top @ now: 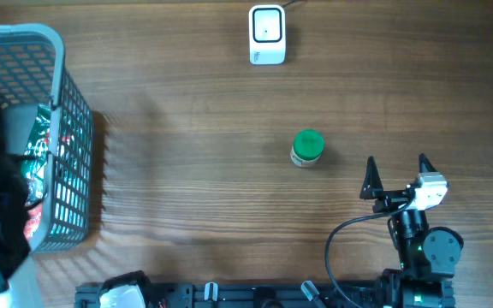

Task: Scan the item barcode
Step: 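Return the left gripper to the basket and grasp the green box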

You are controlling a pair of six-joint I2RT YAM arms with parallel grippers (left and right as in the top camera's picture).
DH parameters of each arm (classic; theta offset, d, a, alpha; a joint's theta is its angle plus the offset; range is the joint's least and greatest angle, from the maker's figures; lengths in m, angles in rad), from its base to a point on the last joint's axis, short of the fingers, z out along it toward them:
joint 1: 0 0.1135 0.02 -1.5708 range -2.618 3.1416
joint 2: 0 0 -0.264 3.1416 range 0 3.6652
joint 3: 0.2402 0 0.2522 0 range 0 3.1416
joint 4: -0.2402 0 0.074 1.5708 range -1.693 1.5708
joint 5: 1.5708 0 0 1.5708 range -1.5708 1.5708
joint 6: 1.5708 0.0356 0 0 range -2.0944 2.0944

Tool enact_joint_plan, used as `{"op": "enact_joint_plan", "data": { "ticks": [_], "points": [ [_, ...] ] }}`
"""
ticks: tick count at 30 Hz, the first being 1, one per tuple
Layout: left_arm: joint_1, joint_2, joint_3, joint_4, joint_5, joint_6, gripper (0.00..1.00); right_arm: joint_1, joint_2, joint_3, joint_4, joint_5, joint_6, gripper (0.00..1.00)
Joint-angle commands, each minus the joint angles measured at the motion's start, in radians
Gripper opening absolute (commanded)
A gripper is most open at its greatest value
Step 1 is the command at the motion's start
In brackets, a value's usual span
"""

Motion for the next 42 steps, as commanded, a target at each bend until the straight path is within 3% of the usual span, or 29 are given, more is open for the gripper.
{"op": "enact_joint_plan", "data": {
  "ticks": [1, 2, 6, 19, 26, 38, 42],
  "points": [
    [0.309, 0.101, 0.008, -0.004, 0.365, -0.039, 1.00, 0.003, -0.005, -0.001, 0.003, 0.020, -0.008, 1.00],
    [0.354, 0.129, 0.008, -0.005, 0.423, -0.044, 1.00, 0.003, -0.005, -0.001, 0.003, 0.020, -0.008, 1.00],
    [0.511, 0.311, 0.008, -0.100, 0.578, -0.277, 1.00, 0.003, -0.005, -0.001, 0.003, 0.020, -0.008, 1.00],
    [0.460, 0.687, 0.008, -0.108, 0.584, -0.657, 1.00, 0.003, -0.005, -0.001, 0.003, 0.020, -0.008, 1.00],
    [0.388, 0.856, 0.008, -0.034, 0.583, -0.663, 1.00, 0.003, -0.005, -0.001, 0.003, 0.020, -0.008, 1.00],
    [0.373, 1.013, 0.005, -0.008, 0.561, -0.655, 1.00, 0.003, -0.005, -0.001, 0.003, 0.020, -0.008, 1.00],
    [0.352, 1.041, 0.005, -0.005, 0.561, -0.655, 0.88, 0.003, -0.005, -0.001, 0.003, 0.020, -0.008, 1.00]
  ]
}}
